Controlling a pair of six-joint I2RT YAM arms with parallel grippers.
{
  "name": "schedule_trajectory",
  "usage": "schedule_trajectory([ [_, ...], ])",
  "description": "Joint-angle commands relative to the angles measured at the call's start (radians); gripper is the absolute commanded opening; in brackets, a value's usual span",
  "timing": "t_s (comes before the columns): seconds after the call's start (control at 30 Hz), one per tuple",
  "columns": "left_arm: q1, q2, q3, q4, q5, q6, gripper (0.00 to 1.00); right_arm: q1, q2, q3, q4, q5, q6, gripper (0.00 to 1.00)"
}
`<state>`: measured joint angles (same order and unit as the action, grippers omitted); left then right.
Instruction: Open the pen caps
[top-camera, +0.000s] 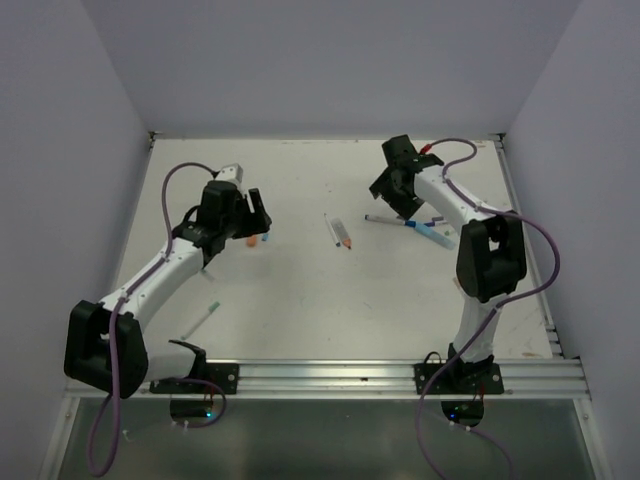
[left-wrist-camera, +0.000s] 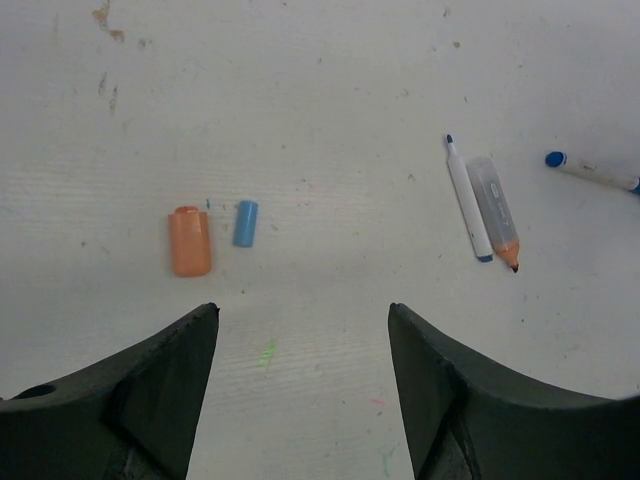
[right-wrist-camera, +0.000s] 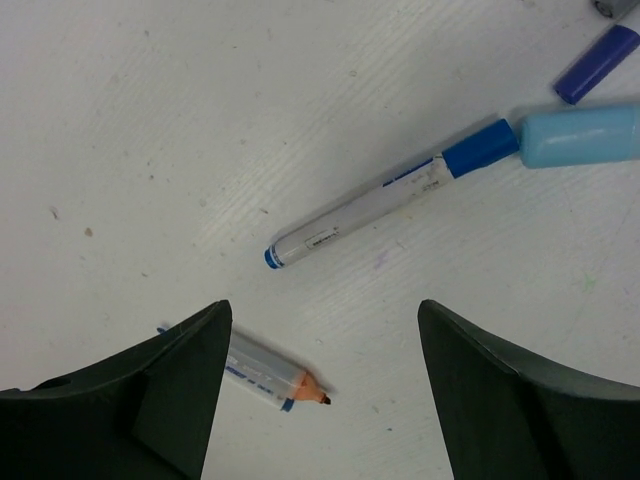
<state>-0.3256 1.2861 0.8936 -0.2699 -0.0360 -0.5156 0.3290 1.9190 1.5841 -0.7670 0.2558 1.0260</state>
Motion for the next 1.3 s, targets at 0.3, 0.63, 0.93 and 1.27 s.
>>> schedule_trajectory([
  [0.3,-0.142,-0.067,-0.03,0.05,0.016,-0.054,0.72,0.004,0.112,0.082,-0.075,0.111,0.304,0.78],
  [0.63,-0.158,-0.087,-0.048,0.046,-0.016,-0.044,0.73,0.002,0.216,0.132,-0.103,0.112,0.347,0.74],
  [0.93,-0.158,-0.094,-0.045,0.034,-0.036,-0.038,0.73,0.007,0.215,0.074,-0.087,0.111,0.341,0.66],
  [1.27,-0.158,-0.134,-0.059,0.04,-0.047,-0.049,0.73,0.031,0.239,0.042,-0.146,0.097,0.298,0.49],
])
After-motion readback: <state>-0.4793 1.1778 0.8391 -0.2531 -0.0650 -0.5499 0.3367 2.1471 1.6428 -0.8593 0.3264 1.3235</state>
